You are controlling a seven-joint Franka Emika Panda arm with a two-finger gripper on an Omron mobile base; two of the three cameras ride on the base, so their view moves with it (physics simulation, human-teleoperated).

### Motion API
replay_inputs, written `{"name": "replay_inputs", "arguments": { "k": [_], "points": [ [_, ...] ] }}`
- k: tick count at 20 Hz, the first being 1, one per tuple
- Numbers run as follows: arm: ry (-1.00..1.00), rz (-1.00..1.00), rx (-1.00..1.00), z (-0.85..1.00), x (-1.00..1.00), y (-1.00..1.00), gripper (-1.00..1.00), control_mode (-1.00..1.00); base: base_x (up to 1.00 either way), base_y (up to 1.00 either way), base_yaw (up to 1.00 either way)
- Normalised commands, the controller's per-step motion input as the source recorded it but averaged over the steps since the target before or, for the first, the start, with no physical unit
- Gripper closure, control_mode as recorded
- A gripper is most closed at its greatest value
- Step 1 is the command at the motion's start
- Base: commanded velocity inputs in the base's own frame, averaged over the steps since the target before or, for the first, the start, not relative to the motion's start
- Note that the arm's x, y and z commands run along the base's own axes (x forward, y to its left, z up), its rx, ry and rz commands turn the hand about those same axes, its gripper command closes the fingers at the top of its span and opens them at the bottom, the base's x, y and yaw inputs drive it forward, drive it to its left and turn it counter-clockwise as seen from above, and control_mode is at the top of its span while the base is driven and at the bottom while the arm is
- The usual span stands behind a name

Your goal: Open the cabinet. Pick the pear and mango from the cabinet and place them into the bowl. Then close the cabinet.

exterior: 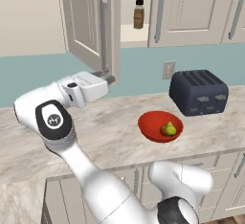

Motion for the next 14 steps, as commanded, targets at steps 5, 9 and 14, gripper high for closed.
{"name": "replay_inputs", "arguments": {
  "k": [5, 9, 14],
  "points": [
    [0.00, 0.00, -0.04, 0.00, 0.24, -0.44, -1.00, -1.00, 0.00, 0.00, 0.00],
    [0.00, 0.00, -0.06, 0.07, 0.39, -0.39, -1.00, -1.00, 0.00, 0.00, 0.00],
    [0.00, 0.00, -0.07, 0.15, 0.61, -0.21, -1.00, -1.00, 0.00, 0.00, 0.00]
  ]
}}
